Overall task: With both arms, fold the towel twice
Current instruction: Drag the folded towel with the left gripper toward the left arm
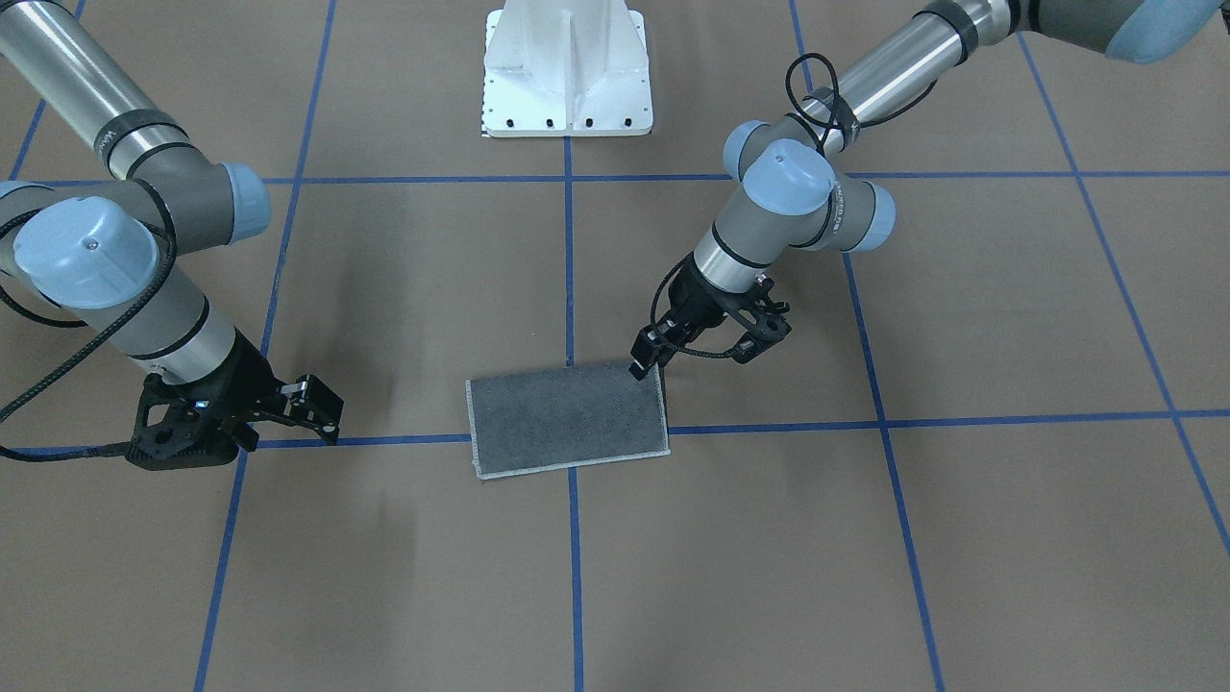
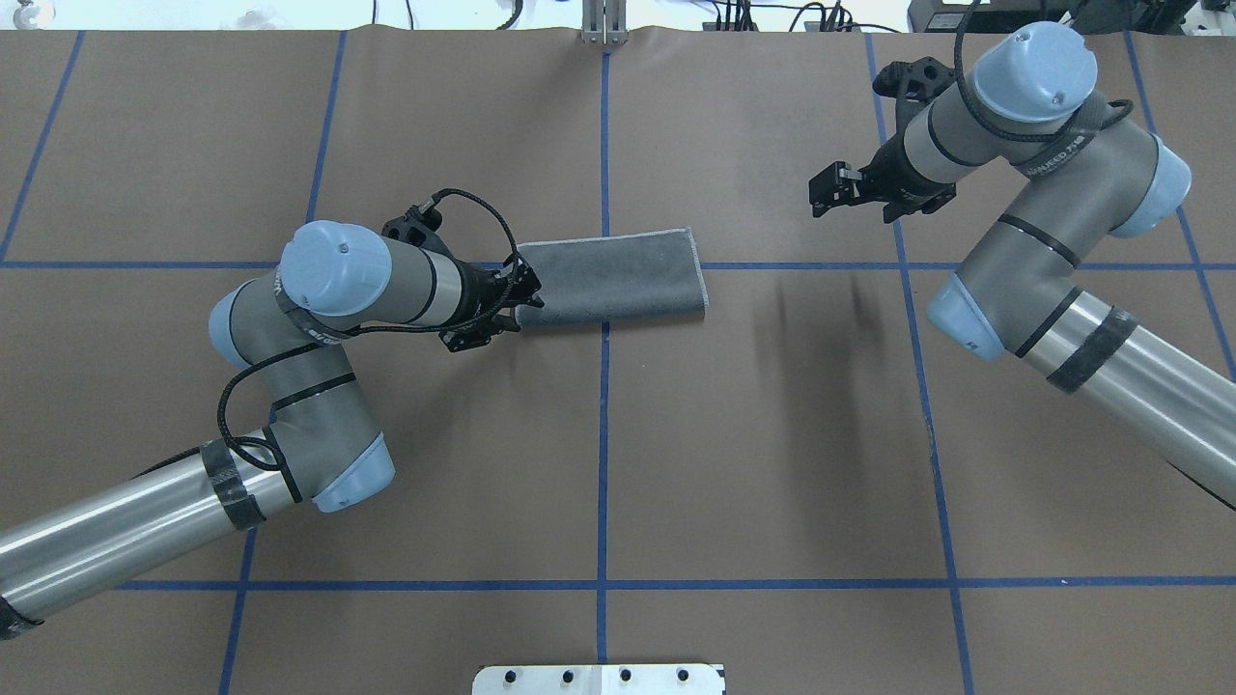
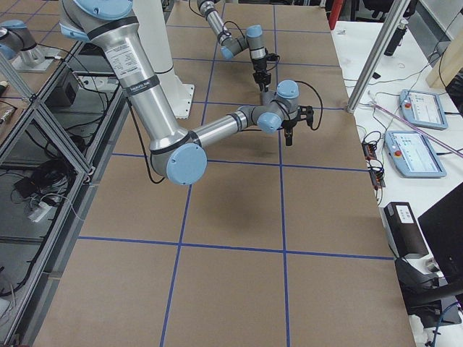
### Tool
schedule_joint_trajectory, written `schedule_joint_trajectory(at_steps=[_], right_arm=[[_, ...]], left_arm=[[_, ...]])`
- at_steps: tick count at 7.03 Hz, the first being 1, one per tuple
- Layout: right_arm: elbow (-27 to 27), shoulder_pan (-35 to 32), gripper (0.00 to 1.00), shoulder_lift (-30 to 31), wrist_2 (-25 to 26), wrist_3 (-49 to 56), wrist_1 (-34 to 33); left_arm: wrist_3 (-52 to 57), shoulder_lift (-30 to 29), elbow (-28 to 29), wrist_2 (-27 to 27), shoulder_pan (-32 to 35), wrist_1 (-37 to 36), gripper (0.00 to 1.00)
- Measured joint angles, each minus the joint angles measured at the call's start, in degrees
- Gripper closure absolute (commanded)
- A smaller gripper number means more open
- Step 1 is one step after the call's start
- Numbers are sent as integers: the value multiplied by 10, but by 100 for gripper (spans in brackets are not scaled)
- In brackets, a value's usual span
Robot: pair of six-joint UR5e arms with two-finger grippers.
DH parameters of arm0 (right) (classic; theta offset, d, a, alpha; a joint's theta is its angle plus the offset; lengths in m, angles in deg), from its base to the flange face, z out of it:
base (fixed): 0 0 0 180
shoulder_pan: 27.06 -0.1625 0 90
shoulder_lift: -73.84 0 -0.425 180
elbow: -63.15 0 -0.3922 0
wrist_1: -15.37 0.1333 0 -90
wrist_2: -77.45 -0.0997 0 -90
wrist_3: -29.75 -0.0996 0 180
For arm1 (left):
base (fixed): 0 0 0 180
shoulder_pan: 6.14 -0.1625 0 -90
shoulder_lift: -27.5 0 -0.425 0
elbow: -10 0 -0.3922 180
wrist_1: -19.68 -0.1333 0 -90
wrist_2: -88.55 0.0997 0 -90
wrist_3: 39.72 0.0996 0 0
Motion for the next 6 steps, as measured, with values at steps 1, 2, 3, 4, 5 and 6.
schedule_joint_trajectory(at_steps=[1, 2, 3, 4, 5, 6], right_arm=[[0, 0, 1, 0, 0, 0, 0], [0, 0, 1, 0, 0, 0, 0], [0, 0, 1, 0, 0, 0, 0], [0, 0, 1, 0, 0, -1, 0], [0, 0, 1, 0, 0, -1, 0], [0, 0, 1, 0, 0, -1, 0]], left_arm=[[1, 1, 0, 0, 0, 0, 62], [2, 1, -2, 0, 0, 0, 69], [3, 2, -3, 0, 0, 0, 69], [5, 2, -3, 0, 0, 0, 80], [6, 2, -4, 0, 0, 0, 95], [7, 4, -4, 0, 0, 4, 100]])
